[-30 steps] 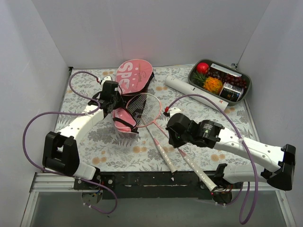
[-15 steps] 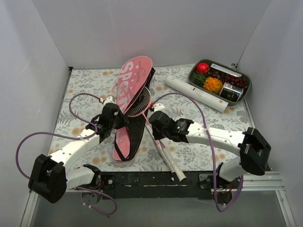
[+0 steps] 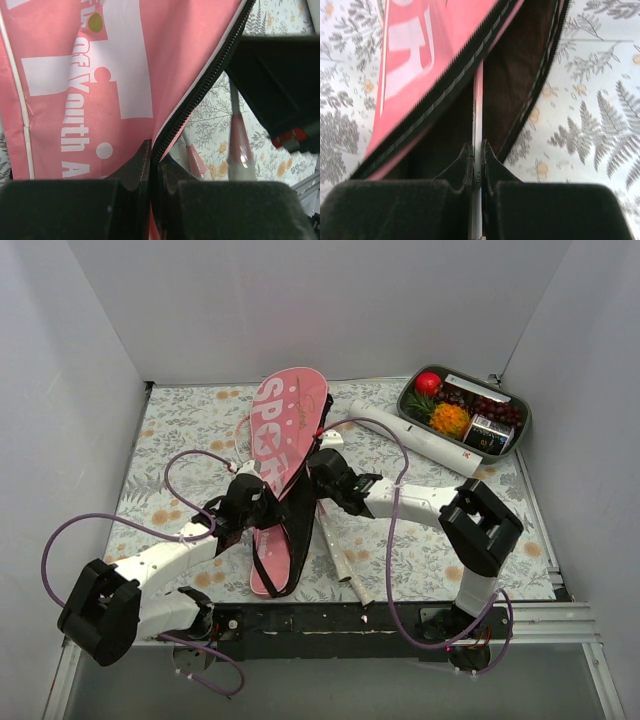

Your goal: Pack up the badminton gear

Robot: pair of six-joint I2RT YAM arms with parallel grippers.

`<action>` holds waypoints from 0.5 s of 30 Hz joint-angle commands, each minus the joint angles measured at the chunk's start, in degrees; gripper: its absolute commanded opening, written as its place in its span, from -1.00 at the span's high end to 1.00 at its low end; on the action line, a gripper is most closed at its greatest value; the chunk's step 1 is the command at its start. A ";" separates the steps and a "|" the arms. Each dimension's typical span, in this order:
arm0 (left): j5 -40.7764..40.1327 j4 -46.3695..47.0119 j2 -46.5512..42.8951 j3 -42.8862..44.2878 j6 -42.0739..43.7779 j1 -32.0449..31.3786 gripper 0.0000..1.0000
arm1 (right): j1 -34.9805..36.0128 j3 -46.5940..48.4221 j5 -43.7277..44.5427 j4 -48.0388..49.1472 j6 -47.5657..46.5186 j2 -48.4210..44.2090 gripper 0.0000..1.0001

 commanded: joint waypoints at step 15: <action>11.48 10.14 3.54 -2.66 2.24 -0.69 1.00 | -7.75 15.14 -35.78 25.98 -2.67 13.78 0.20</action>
